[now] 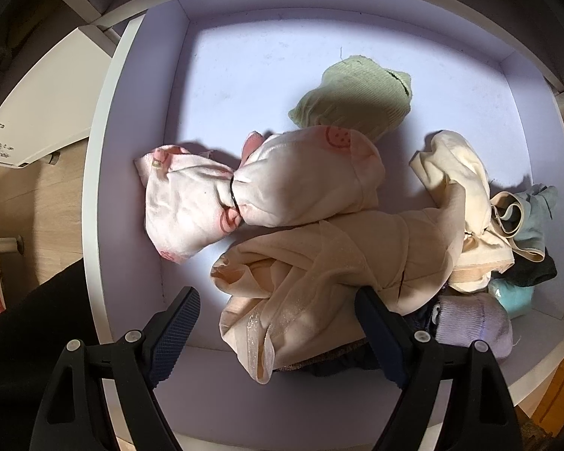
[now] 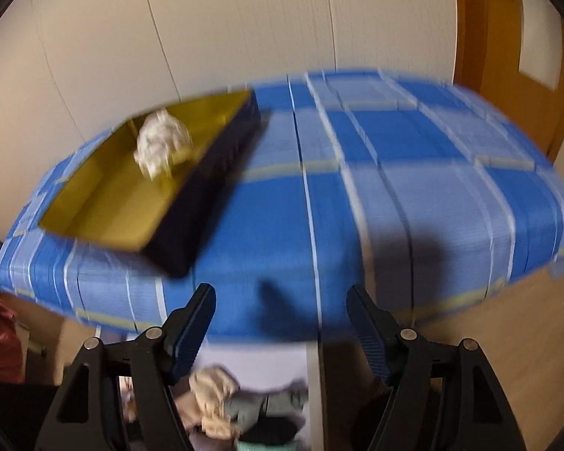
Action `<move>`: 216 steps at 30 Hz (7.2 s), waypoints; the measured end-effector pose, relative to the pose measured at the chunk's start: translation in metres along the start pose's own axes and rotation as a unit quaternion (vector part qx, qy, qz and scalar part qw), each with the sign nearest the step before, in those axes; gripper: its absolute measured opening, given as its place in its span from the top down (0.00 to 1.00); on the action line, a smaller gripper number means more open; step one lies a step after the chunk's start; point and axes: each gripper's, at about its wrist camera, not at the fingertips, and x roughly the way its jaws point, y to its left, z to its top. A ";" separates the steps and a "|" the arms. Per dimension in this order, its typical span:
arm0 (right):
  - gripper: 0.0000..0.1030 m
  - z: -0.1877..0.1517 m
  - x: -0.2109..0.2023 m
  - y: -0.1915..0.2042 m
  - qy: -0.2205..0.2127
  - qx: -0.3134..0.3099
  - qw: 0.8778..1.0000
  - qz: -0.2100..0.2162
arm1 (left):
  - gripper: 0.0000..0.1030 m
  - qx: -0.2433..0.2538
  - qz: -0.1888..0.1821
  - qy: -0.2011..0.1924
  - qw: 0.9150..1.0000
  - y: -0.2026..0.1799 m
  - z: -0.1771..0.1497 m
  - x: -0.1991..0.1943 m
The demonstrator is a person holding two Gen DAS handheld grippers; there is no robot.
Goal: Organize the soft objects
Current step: 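Lower the right tool back toward the drawer of clothes, then grasp the beige garment with the left gripper and lift it, then carry the beige garment up into the gold box and open the left gripper, then lower the left tool back over the drawer of clothes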
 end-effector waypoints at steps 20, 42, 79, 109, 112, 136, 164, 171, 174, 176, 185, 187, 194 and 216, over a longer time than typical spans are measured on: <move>0.27 -0.104 0.112 0.018 0.261 -0.061 0.963 -0.007 | 0.17 -0.007 -0.019 -0.028 0.999 0.023 -0.011 -0.021; 0.27 -0.115 0.126 0.014 0.306 -0.021 0.952 -0.002 | 0.17 0.282 0.022 0.052 0.958 -0.049 -0.006 0.018; 0.27 -0.117 0.133 0.002 0.316 0.028 0.948 0.009 | 0.44 0.097 -0.066 0.014 0.993 -0.034 -0.016 -0.019; 0.27 -0.117 0.134 0.003 0.315 0.026 0.949 0.009 | 0.45 0.072 0.032 -0.167 0.983 -0.009 -0.108 -0.165; 0.27 -0.117 0.134 0.004 0.316 0.023 0.948 0.009 | 0.45 0.075 0.031 -0.172 0.982 -0.009 -0.107 -0.165; 0.27 -0.118 0.133 0.015 0.316 0.005 0.948 0.019 | 0.45 0.038 -0.162 -0.215 0.962 0.004 -0.081 -0.272; 0.27 -0.113 0.121 0.017 0.294 0.004 0.956 0.024 | 0.45 -0.070 -0.133 -0.189 0.970 0.021 0.152 -0.326; 0.27 -0.112 0.120 0.016 0.292 0.008 0.956 0.030 | 0.45 -0.089 -0.123 -0.166 0.974 0.021 0.186 -0.303; 0.27 -0.112 0.119 0.016 0.292 0.008 0.956 0.031 | 0.45 -0.095 -0.125 -0.162 0.974 0.018 0.198 -0.300; 0.27 -0.111 0.119 0.016 0.291 0.008 0.956 0.033 | 0.43 -0.094 -0.128 -0.166 0.973 0.015 0.203 -0.300; 0.27 -0.110 0.119 0.017 0.291 0.008 0.956 0.035 | 0.30 -0.086 -0.144 -0.200 0.965 0.005 0.209 -0.311; 0.27 -0.110 0.119 0.017 0.290 0.008 0.956 0.035 | 0.30 -0.082 -0.134 -0.211 0.965 0.006 0.206 -0.317; 0.27 -0.109 0.118 0.017 0.284 0.005 0.958 0.030 | 0.30 -0.042 -0.125 -0.252 0.959 0.005 0.177 -0.334; 0.27 -0.115 0.126 0.023 0.293 -0.027 0.956 0.000 | 0.30 0.119 -0.157 -0.285 0.938 -0.016 -0.024 -0.324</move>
